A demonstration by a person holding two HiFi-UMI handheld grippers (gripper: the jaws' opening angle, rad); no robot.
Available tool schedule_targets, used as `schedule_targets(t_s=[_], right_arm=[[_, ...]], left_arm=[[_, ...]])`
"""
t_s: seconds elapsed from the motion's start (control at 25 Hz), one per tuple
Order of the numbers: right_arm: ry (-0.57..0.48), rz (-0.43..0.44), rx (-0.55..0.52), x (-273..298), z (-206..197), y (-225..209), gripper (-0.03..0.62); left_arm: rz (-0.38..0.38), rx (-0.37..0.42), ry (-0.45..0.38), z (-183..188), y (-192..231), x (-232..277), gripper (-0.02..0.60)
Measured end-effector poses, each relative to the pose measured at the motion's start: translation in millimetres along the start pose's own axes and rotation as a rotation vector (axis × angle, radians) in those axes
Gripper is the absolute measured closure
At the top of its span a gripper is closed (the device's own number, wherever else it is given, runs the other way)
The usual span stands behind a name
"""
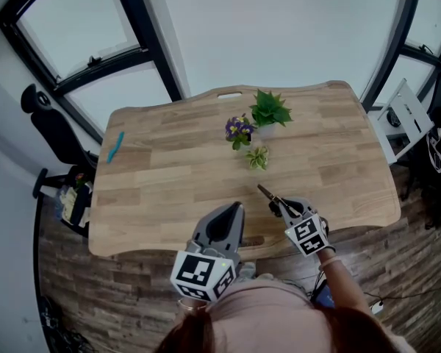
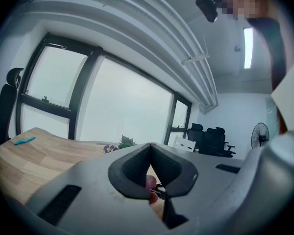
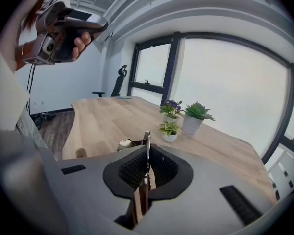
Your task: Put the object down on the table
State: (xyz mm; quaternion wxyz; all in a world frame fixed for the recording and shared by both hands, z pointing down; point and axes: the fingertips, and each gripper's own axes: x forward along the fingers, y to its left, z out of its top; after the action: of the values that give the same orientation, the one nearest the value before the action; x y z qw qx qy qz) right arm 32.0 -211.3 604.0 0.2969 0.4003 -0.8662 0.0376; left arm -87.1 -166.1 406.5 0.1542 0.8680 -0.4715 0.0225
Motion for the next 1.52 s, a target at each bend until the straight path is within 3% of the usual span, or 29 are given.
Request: schedule_targets(t_s=[1.0,1.52], right_arm=[[0.190,-0.068,-0.212,41.4,-47.1,-0.6,0.592],[0.232,-0.042,-0.226,53.7,-52.7,10.5,0.571]], left_arm=[[0.056,0.006,0.018,-4.0,24.9,-4.9,0.580],[0.047,-0.013,0.019,-6.7,26.5,-4.8,0.580]])
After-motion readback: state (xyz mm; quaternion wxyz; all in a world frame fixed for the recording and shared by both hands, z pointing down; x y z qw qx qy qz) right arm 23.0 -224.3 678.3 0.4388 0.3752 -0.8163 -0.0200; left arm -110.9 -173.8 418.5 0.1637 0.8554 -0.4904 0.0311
